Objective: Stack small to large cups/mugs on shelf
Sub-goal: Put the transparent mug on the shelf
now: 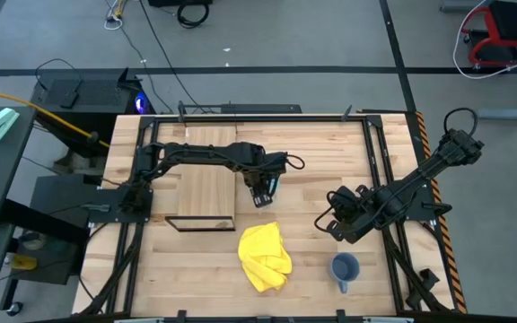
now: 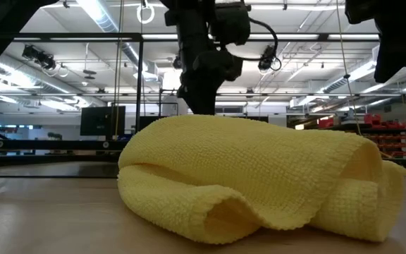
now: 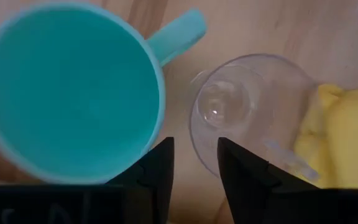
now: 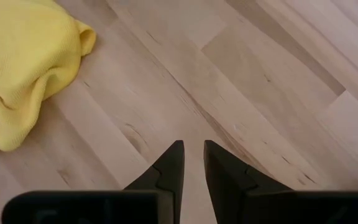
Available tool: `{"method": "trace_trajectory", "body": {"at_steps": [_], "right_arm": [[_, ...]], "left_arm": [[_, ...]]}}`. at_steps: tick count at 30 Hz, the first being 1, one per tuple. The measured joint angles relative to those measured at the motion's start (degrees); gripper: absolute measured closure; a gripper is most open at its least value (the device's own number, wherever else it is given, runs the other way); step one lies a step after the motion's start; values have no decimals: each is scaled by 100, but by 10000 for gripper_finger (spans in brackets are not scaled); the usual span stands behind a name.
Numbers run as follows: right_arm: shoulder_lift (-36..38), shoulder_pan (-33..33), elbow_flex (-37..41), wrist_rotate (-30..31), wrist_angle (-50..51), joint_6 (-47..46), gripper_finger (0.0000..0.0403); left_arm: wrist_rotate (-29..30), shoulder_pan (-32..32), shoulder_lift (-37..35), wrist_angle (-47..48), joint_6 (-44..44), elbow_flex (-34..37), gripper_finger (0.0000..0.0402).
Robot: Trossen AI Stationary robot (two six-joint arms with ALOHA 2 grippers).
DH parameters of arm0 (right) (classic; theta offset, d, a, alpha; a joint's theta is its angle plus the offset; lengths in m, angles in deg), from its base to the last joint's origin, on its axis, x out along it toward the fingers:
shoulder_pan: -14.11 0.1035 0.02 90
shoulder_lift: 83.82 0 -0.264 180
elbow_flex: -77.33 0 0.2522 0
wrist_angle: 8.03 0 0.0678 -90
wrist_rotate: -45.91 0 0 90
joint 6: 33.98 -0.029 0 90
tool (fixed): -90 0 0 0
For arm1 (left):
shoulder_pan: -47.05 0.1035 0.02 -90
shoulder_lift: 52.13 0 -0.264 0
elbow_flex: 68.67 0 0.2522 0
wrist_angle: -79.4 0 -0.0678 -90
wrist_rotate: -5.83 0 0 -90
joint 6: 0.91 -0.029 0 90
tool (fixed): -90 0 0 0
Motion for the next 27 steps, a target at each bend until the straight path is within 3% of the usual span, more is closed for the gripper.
{"method": "trace_trajectory", "body": {"at_steps": [7, 11, 14, 20, 27], "right_arm": [[-1, 0, 0, 4, -222, 9, 333], [-2, 0, 0, 50, -713, -137, 333], [-2, -2, 0, 314, -1230, -281, 333], [-2, -295, -2, 533, -2364, -82, 333], [-11, -1036, -4, 538, -3088, 429, 333]], "left_arm": [[6, -127, -13, 1015, 2, -1267, 249], [59, -297, -11, 2200, 3, -2077, 245], [453, -482, -13, 3071, 141, -2532, 248], [710, -833, -688, 2935, 255, -2300, 261], [1510, -917, -1861, 3034, 874, -1170, 273]]}}
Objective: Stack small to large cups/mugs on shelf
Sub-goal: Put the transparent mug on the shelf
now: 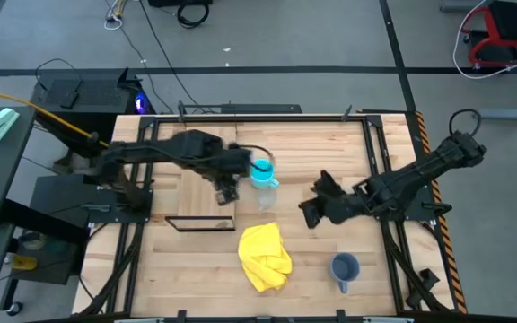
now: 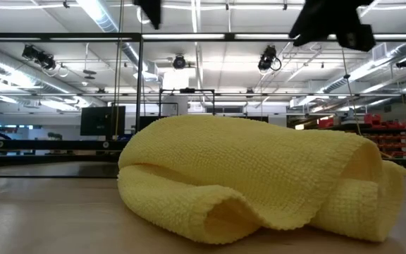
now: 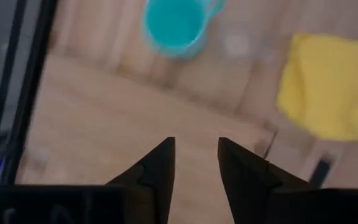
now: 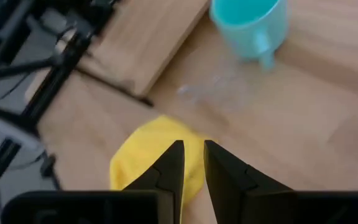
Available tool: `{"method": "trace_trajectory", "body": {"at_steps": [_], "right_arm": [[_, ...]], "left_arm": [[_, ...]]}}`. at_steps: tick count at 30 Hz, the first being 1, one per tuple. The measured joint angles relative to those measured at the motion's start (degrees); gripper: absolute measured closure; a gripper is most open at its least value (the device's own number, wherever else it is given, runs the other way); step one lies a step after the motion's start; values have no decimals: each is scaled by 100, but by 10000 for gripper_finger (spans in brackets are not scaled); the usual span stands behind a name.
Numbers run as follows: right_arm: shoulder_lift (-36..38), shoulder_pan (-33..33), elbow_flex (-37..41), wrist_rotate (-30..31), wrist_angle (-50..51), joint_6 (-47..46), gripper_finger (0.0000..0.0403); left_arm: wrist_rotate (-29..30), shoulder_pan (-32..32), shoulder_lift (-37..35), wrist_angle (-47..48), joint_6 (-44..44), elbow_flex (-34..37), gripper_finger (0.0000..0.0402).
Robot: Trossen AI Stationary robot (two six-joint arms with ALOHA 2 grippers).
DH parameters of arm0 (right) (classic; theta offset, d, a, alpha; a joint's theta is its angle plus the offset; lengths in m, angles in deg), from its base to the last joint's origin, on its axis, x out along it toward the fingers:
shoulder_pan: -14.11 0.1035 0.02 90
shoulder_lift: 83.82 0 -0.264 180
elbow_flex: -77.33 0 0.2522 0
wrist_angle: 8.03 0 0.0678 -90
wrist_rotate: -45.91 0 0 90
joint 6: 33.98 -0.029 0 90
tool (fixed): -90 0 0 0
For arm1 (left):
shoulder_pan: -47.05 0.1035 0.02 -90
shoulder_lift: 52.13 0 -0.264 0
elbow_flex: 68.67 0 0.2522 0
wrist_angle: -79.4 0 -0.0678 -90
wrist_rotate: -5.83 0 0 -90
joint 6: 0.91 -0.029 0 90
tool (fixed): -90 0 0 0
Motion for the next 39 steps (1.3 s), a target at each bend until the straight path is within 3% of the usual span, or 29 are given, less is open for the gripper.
{"method": "trace_trajectory", "body": {"at_steps": [8, 14, 20, 30, 34, 39], "right_arm": [[0, -859, 0, -398, -255, 659, 333], [-325, -1302, -72, -1095, -820, 981, 333], [-1297, -1844, -652, -2008, -745, 2846, 333], [-2557, -2012, -2151, -2191, 1030, 4668, 333], [-2743, -2082, -2320, -2141, 1111, 4168, 333], [-2772, -2135, -2334, -1876, 1259, 1886, 333]], "left_arm": [[321, 245, -1580, -59, 594, 1844, 271], [628, 451, -2421, -260, 782, 2707, 277], [692, 606, -2977, -425, 783, 3327, 282], [681, 601, -3423, -516, 782, 3893, 281], [683, 601, -3496, -557, 788, 3940, 285], [684, 601, -3524, -579, 786, 3940, 281]]}}
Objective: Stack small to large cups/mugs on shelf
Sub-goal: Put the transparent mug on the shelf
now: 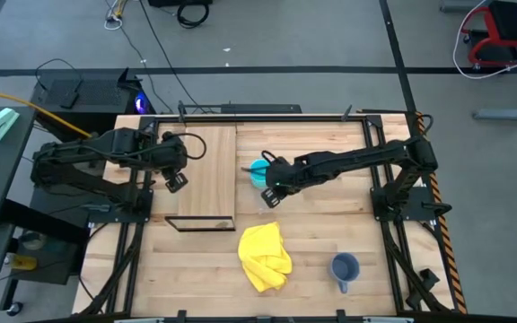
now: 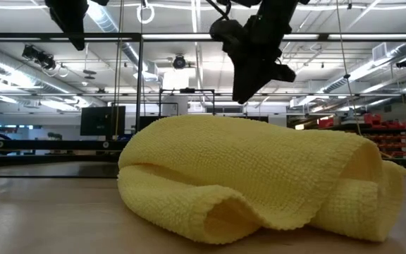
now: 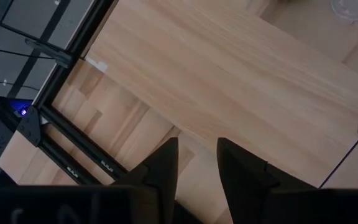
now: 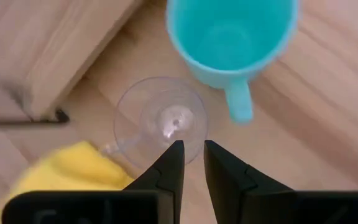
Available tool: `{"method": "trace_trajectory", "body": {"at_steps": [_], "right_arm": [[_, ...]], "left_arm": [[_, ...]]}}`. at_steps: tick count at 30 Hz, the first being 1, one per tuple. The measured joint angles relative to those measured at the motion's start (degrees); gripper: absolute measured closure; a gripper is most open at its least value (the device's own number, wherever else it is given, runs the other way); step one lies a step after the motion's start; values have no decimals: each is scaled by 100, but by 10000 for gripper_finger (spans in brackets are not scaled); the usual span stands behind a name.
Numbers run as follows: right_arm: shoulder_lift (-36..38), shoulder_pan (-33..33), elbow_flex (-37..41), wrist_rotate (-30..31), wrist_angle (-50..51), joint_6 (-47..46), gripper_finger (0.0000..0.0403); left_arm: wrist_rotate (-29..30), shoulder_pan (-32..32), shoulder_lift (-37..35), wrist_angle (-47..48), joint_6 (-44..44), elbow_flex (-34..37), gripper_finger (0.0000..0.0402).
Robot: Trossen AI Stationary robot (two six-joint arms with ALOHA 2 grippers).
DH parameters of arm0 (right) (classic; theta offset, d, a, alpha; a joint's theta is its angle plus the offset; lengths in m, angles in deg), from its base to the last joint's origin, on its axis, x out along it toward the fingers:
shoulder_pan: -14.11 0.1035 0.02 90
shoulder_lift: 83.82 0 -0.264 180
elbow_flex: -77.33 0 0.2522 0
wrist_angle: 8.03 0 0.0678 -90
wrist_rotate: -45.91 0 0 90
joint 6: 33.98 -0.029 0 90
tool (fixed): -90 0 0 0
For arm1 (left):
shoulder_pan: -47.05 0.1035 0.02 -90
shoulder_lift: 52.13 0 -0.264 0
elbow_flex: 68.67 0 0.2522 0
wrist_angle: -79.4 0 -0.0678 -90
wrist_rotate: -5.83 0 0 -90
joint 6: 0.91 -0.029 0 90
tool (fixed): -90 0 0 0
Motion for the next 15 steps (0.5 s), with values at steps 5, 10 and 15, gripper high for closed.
{"method": "trace_trajectory", "body": {"at_steps": [5, 10, 15], "right_arm": [[231, 168, 2, -30, 110, -829, 333], [280, 477, 2, -20, 63, -1404, 333], [280, 561, 2, 566, -22, -2312, 333]], "left_arm": [[-1, 7, 0, 23, -40, 0, 279], [3, 7, -18, 55, -230, -2, 284], [2, 7, -16, 51, -393, -2, 281]]}}
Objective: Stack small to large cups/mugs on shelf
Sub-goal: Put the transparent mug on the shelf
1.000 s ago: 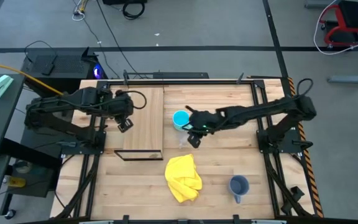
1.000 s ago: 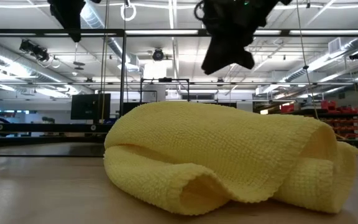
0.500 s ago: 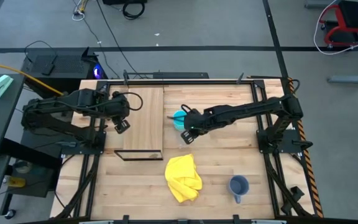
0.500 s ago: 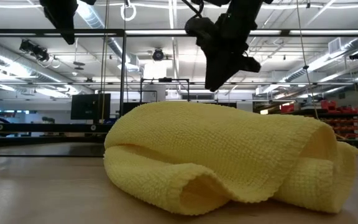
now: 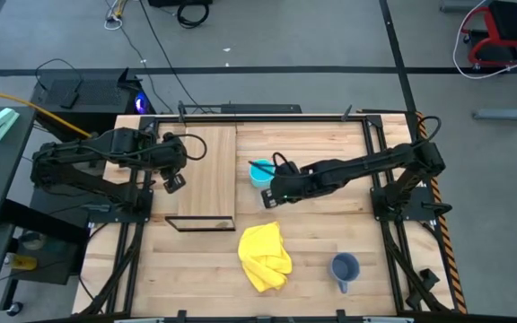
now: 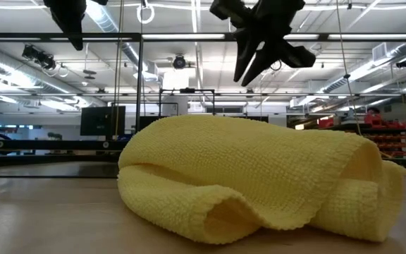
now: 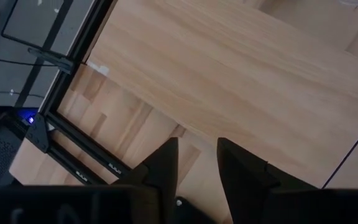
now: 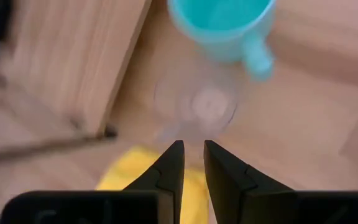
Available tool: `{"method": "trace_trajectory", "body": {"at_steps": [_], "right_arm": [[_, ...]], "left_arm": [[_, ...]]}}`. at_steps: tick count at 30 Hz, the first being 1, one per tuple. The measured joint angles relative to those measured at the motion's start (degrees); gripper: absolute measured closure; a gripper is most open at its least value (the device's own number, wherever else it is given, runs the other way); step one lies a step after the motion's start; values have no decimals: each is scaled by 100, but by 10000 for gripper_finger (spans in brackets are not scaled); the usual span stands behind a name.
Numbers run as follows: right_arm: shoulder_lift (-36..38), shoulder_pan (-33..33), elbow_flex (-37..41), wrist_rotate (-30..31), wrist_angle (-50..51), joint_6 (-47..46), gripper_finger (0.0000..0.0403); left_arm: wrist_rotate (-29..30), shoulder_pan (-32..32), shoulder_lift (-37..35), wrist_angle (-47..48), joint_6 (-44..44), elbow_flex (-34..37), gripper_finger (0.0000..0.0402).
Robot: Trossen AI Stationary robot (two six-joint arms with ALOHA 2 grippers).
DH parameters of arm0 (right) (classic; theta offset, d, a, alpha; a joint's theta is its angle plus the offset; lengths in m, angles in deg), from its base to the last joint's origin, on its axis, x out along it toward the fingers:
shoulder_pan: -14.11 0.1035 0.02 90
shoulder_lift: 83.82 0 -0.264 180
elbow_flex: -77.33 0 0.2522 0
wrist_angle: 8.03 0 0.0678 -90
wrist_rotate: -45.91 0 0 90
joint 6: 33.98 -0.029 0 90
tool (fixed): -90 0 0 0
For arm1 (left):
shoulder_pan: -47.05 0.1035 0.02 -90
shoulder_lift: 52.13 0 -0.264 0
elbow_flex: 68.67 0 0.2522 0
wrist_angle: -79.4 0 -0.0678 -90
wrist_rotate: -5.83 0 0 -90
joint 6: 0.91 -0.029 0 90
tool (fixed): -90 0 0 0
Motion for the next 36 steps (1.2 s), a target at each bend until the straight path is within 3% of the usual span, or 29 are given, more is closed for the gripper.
{"method": "trace_trajectory", "body": {"at_steps": [4, 17, 36], "right_arm": [[-31, -30, 17, 407, -32, -443, 333], [-628, 28, 39, -152, 68, -711, 333], [-873, -220, 37, 20, 13, -562, 333]], "left_arm": [[29, 0, 0, -33, -82, 0, 277], [131, 0, 2, -83, -115, -4, 285], [155, -1, 0, -153, -172, -4, 282]]}}
